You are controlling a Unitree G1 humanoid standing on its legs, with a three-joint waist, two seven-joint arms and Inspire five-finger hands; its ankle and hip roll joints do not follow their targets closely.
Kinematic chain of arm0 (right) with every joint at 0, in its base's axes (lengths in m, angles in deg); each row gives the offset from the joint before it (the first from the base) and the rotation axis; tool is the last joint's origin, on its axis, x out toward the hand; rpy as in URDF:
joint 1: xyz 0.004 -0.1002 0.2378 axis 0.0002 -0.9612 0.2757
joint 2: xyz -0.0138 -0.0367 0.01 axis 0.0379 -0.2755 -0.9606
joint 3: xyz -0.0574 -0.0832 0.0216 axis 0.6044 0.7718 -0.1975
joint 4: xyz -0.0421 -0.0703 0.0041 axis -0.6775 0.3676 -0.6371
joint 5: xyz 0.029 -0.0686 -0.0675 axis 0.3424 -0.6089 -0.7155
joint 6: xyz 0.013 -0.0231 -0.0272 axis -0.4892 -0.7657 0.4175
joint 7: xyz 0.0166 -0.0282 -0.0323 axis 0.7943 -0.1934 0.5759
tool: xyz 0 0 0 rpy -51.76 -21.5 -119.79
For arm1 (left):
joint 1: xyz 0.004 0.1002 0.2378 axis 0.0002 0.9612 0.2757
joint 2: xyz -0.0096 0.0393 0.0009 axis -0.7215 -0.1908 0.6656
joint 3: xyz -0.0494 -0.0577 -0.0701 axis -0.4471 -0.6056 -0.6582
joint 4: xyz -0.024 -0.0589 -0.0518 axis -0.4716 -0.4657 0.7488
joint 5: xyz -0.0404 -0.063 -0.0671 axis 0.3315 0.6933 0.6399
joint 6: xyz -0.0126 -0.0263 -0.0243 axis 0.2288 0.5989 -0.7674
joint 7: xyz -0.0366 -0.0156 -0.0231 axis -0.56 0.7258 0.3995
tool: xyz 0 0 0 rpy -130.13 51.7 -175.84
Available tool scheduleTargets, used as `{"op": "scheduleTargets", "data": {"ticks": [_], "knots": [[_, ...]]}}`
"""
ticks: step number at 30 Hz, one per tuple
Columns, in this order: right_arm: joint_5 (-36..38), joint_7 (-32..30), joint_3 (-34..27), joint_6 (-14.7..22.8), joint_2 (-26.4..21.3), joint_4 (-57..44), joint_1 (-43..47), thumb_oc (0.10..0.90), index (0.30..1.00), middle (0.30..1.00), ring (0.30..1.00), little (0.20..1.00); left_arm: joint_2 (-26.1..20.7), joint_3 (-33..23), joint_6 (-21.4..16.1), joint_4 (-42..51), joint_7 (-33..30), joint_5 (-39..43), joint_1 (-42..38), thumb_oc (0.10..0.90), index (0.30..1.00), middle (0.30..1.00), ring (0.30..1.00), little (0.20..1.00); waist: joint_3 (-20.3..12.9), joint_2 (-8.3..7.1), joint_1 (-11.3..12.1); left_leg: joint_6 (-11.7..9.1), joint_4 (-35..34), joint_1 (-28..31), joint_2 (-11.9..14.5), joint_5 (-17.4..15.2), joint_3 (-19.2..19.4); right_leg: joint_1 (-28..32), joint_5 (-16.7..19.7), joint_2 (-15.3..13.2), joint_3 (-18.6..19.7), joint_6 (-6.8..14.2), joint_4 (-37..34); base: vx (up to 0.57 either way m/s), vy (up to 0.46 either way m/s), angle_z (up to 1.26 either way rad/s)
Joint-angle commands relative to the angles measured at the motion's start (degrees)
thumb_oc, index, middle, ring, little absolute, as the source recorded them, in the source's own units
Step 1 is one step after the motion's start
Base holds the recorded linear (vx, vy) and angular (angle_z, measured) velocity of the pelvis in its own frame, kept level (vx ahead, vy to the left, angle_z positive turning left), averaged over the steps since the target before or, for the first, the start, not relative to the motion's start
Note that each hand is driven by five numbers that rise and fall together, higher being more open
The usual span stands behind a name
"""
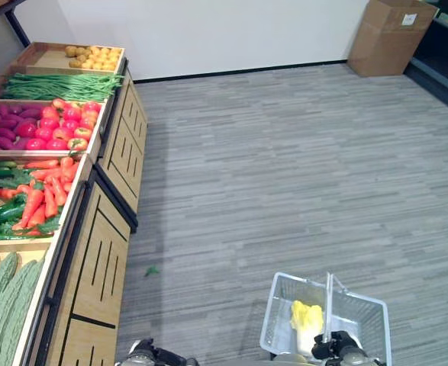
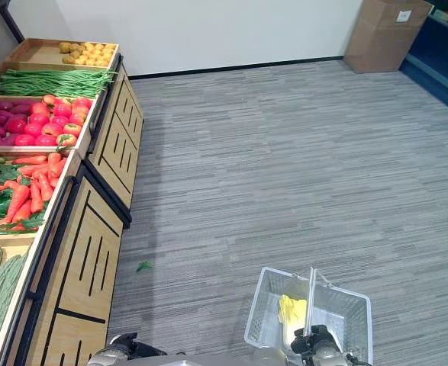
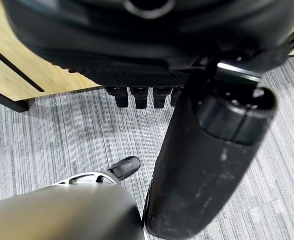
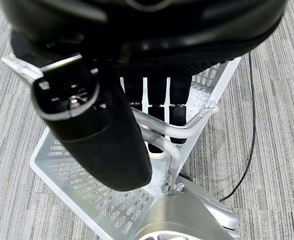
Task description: Get the vegetables into the basket
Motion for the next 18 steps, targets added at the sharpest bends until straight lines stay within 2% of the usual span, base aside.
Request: {"op": "scheduleTargets", "data": {"ticks": [1, 6, 8, 9, 11, 14, 18], "knots": [[-0.04, 0.16, 2.01, -0.77, 0.66, 1.87, 1.43, 0.4, 0.3, 0.3, 0.3, 0.3, -2.06, -0.65, -1.31, -1.88, -2.17, 0.49, -3.69, 0.9, 1.0, 1.0, 1.0, 1.0, 2.24, -3.06, 0.06, 0.1, 0.83, -2.05, -1.5, -1.9, -3.01, 2.97, -6.71, -3.84, 2.6, 4.89, 3.43, 0.02, 0.095, 0.02], [-0.41, 0.02, 2.24, -0.76, 0.89, 1.57, 2.1, 0.4, 0.3, 0.3, 0.3, 0.3, -2.15, -0.57, -1.63, -1.04, -2.57, 1.29, -4.3, 0.9, 1.0, 1.0, 1.0, 1.0, 2.97, -4.21, 0.54, 1.09, 1.7, -2.86, -2.89, -2.99, -3.21, 2.24, -6.24, -5.44, 2.94, 5.76, 4.61, 0.03, 0.116, 0.04], [-0.1, -0.04, 2.06, -0.67, 1.42, 1.53, 2.23, 0.4, 0.3, 0.3, 0.3, 0.3, -2.23, -0.34, -1.8, -0.84, -3.34, 1.29, -4.94, 0.9, 1.0, 1.0, 1.0, 1.0, 3.71, -5.02, 0.82, 2.1, 2.32, -3.23, -3.89, -3.95, -3.4, 1.12, -6.39, -6.65, 3.66, 6.32, 7.7, 0.05, 0.226, 0.04], [0.43, -0.42, 1.77, -0.63, 1.68, 0.88, 2.45, 0.4, 0.3, 0.3, 0.3, 0.3, -2.48, -0.45, -1.66, -0.43, -3.75, 1.82, -5.56, 0.9, 1.0, 1.0, 1.0, 1.0, 5.09, -5.4, 0.9, 3.07, 2.31, -2.74, -4.4, -4.73, -3.23, -1.72, -6.07, -7.37, 4.71, 6.83, 13.44, 0.03, 0.217, -0.03], [0.75, -1.16, 1.53, -0.5, 1.76, -0.16, 2.61, 0.4, 0.3, 0.3, 0.3, 0.3, -2.24, -0.85, -1.68, -0.11, -4.25, 3.47, -5.71, 0.9, 1.0, 1.0, 1.0, 1.0, 6.42, -5.47, 0.74, 3.79, 2.51, -2.02, -4.67, -5.37, -3.07, -3.71, -3.99, -7.89, 5.52, 7.12, 18.1, 0.04, 0.159, -0.07], [1.39, -1.77, 1.48, -0.12, 2.13, -1.86, 2.7, 0.4, 0.3, 0.3, 0.3, 0.3, -1.88, -1.2, -1.89, 0.45, -4.21, 5.34, -6.02, 0.9, 1.0, 1.0, 1.0, 1.0, 7.83, -5.46, 0.44, 4.18, 2.25, -0.02, -4.49, -6.12, -2.77, -6.61, -2.99, -6.85, 6.37, 6.86, 22.62, 0.09, 0.077, -0.03], [0.72, -1.5, 2.72, 0.17, 2.22, -2.04, 2.92, 0.4, 0.3, 0.3, 0.3, 0.3, -1.95, -1.65, -2.17, 0.74, -4.07, 6.72, -6.23, 0.9, 1.0, 1.0, 1.0, 1.0, 8.55, -6.03, -0.3, 3.37, 1.2, 1.91, -4.16, -6.52, -2.67, -9.4, -3.04, -4.21, 6.09, 6.14, 17.95, 0.13, -0.025, -0.05]]}}
